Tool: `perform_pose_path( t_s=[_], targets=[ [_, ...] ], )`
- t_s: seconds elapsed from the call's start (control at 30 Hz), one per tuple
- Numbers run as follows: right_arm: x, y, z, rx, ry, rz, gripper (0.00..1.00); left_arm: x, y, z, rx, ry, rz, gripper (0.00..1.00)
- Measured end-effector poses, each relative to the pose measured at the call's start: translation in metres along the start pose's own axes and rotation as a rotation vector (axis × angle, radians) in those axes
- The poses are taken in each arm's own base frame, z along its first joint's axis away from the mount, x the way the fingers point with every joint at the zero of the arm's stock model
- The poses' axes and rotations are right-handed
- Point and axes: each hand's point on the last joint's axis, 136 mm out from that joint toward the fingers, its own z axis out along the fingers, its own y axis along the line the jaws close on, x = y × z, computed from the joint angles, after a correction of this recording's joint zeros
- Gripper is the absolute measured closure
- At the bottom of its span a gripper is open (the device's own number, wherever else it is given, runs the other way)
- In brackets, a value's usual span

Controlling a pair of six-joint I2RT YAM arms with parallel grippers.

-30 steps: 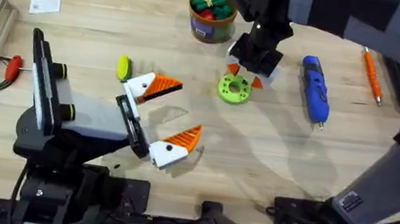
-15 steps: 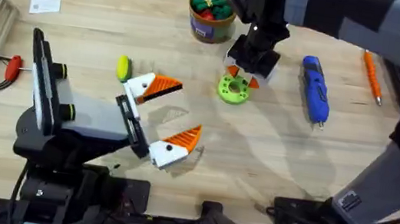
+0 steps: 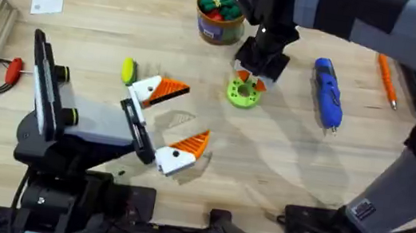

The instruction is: Pick up the gripper from the table and insert it into the empty holder that is missing its gripper. Then pick up a screw, insert it into the mounting hole, and use the screwdriver to tighten it. Finally, clean up the table by picking up the vegetable and placing it into the bucket.

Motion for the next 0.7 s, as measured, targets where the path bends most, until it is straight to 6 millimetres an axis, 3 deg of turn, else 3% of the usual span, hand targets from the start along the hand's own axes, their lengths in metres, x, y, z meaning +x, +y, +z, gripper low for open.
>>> perform_pose_path(
  t_s=[0.7],
  targets=[
    [-0.0017,-0.001,0.0002,0.006,-0.01,0.003,0.748,0.0,0.0,0.0,0.0,0.0,0.0,0.015]
  ],
)
